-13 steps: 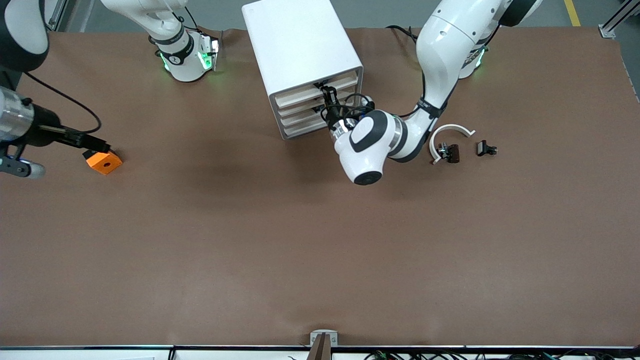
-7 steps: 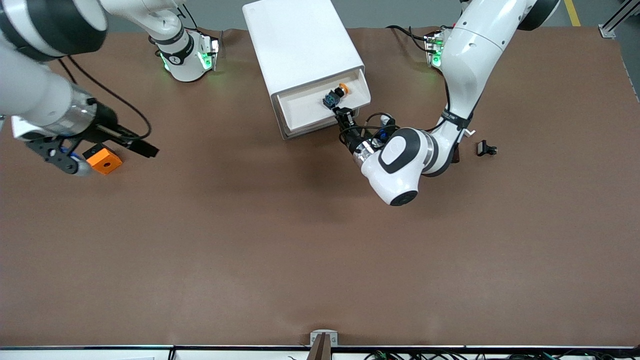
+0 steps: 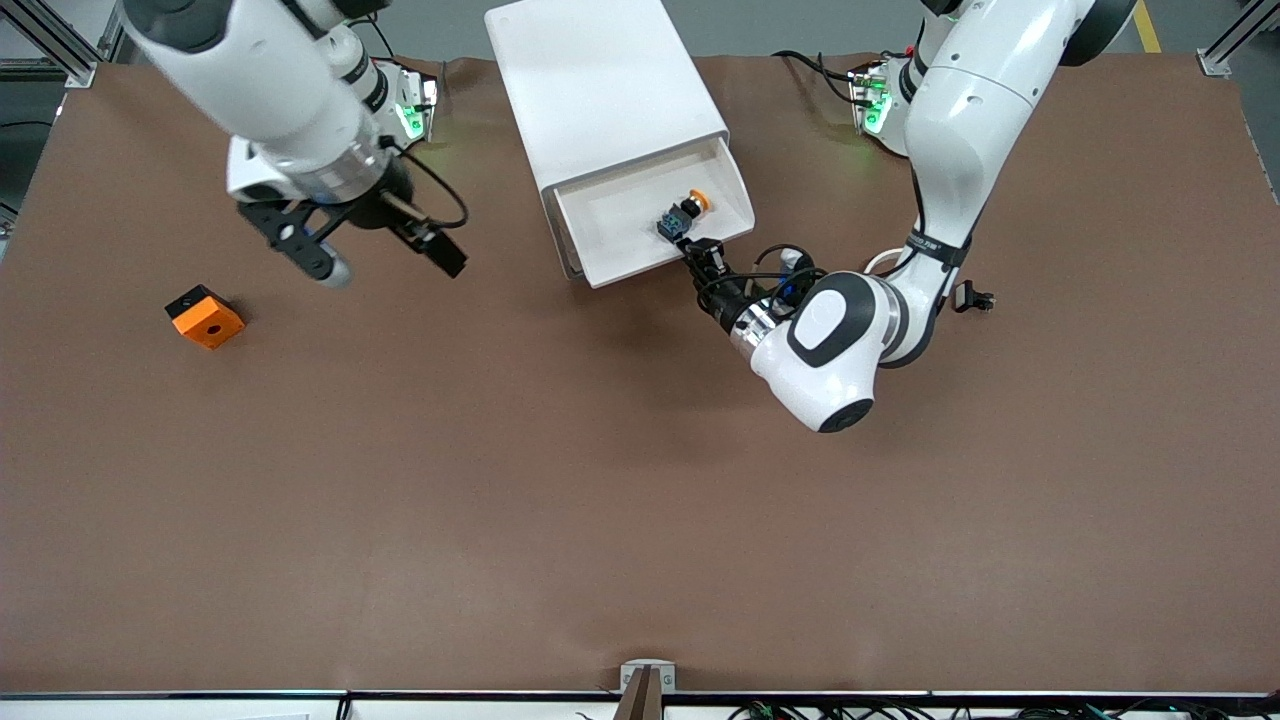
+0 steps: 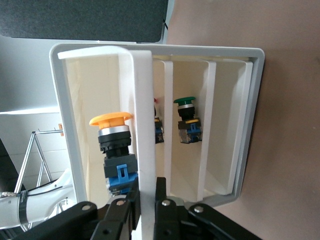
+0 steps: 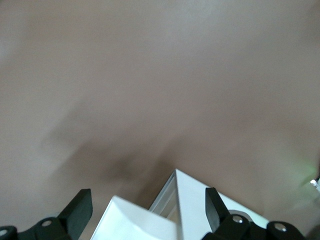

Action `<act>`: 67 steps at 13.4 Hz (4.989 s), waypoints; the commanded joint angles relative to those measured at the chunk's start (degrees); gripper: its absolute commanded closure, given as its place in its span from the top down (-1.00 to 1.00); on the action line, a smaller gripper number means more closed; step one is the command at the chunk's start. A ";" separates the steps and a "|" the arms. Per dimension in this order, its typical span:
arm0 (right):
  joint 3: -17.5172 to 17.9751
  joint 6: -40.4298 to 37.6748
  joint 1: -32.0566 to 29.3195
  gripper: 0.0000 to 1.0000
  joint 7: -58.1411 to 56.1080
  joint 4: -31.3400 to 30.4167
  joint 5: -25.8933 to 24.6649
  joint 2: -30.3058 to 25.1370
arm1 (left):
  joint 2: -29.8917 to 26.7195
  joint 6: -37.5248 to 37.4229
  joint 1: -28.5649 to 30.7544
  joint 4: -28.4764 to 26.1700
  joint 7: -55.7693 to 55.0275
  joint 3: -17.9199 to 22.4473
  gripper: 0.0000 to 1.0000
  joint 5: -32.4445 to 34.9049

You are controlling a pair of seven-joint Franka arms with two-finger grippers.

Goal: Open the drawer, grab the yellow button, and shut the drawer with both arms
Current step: 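Pull the drawer open with the left gripper while the right gripper approaches, then grasp the yellow-capped button in the drawer with the right gripper, then lift the button out with the right gripper while the left gripper repositions, then push the drawer shut with the left gripper while the right gripper withdraws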

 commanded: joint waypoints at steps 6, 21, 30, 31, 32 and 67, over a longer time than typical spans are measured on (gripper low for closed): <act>-0.67 7.80 13.39 1.00 21.51 0.25 -2.53 3.20 | 0.29 -0.93 3.66 4.99 0.38 0.21 1.00 -0.66; -0.49 8.60 24.84 1.00 30.61 11.33 -4.74 23.43 | -12.45 -0.14 7.71 13.44 50.65 2.50 1.00 26.24; -0.58 11.15 27.04 1.00 27.53 10.97 -4.56 23.78 | -17.90 -0.23 6.92 8.36 69.96 -3.21 1.00 42.24; -0.58 11.06 27.22 1.00 26.75 10.80 -4.57 23.78 | -18.78 -0.14 6.92 6.87 72.69 -3.30 1.00 42.24; -0.58 10.97 27.48 1.00 26.04 10.62 -4.74 23.78 | -19.66 -0.05 6.84 5.29 75.85 -3.65 1.00 42.24; -1.02 1.16 19.60 -1.00 14.21 14.56 -1.85 15.80 | -34.52 23.14 6.93 -23.03 85.90 -9.98 1.00 45.66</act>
